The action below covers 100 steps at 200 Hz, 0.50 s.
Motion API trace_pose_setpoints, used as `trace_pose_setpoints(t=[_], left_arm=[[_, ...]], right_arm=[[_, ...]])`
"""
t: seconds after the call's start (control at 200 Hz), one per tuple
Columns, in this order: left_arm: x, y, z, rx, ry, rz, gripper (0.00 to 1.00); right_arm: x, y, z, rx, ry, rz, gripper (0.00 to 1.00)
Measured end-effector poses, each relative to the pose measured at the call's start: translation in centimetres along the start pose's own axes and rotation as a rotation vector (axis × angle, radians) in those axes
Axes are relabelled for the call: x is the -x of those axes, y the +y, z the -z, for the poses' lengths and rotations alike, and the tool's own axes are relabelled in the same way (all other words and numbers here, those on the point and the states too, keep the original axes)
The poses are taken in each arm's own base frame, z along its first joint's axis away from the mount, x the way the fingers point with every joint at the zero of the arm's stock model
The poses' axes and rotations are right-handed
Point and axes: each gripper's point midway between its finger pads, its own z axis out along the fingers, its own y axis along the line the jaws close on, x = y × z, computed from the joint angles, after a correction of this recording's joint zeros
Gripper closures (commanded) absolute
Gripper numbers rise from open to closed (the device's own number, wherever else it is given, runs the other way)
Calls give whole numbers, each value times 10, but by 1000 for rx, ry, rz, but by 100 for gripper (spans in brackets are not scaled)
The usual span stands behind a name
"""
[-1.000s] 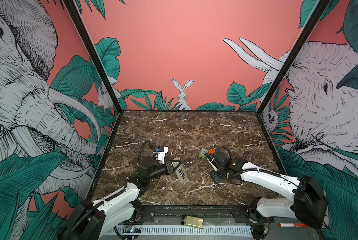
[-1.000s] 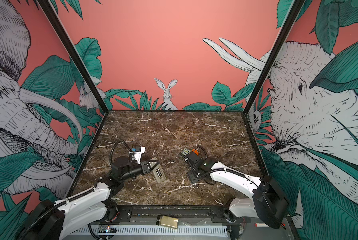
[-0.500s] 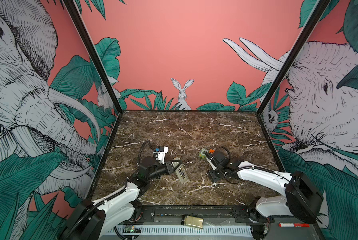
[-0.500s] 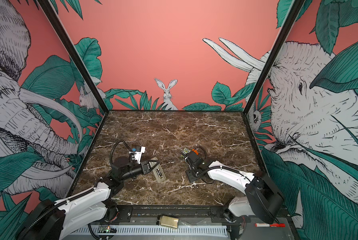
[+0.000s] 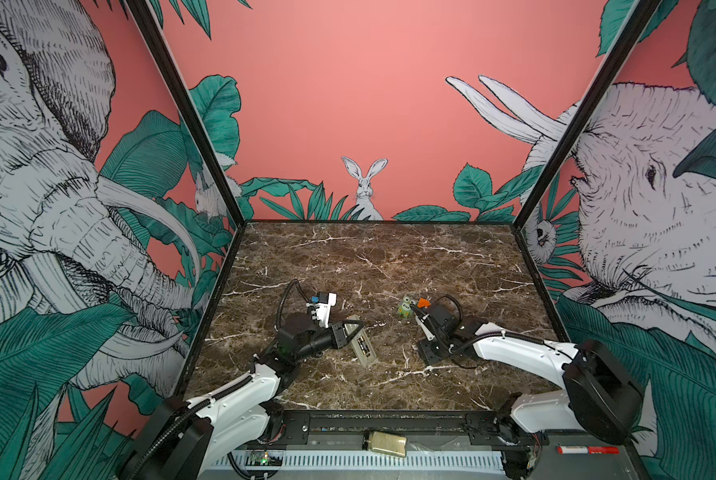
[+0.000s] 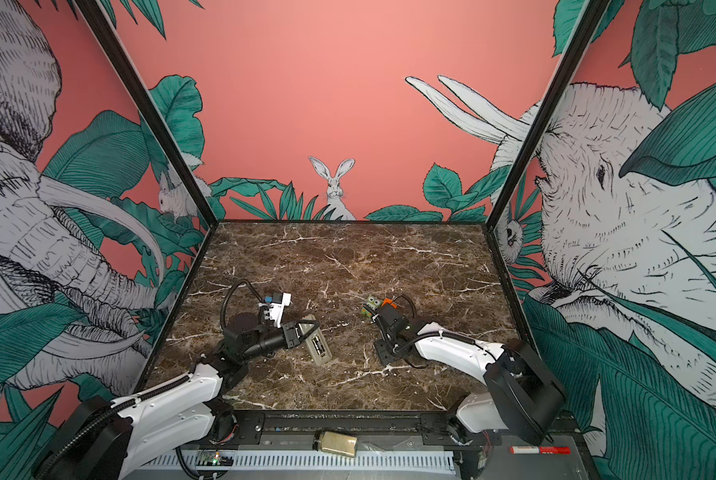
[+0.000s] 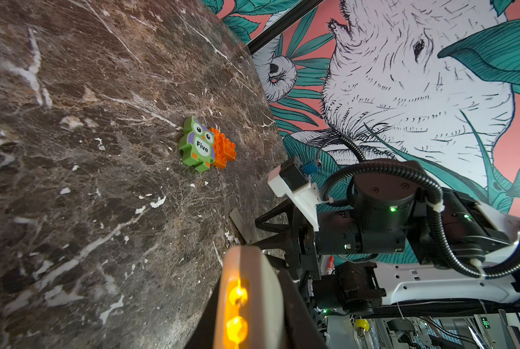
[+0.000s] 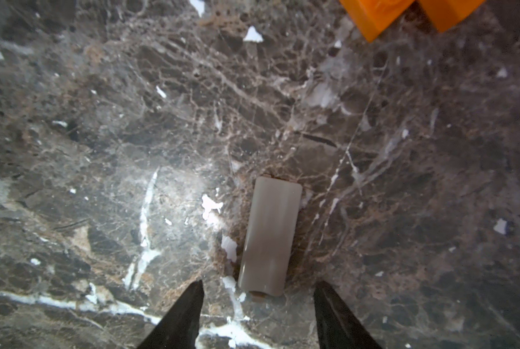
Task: Load the batteries into the remote control
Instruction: 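Move the open right gripper over the beige battery cover on the table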
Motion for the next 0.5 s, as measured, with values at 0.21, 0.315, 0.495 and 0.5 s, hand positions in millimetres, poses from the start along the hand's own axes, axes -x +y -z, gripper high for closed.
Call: trace_pose_setpoints(t=[0.21,0.315,0.495,0.5], left_arm=[[1,-1,0,-3,-2,-2,100],[1,-1,0,-3,-2,-3,100],[0,0,0,0,0,0,100],[0,0,0,0,0,0,100]], right_arm=[[1,1,-5,8,5,-7,51],[2,1,-6,11,6,-7,54],[5,1,-7,15,-6,-12,57],[5,1,-7,15,-6,-11,57]])
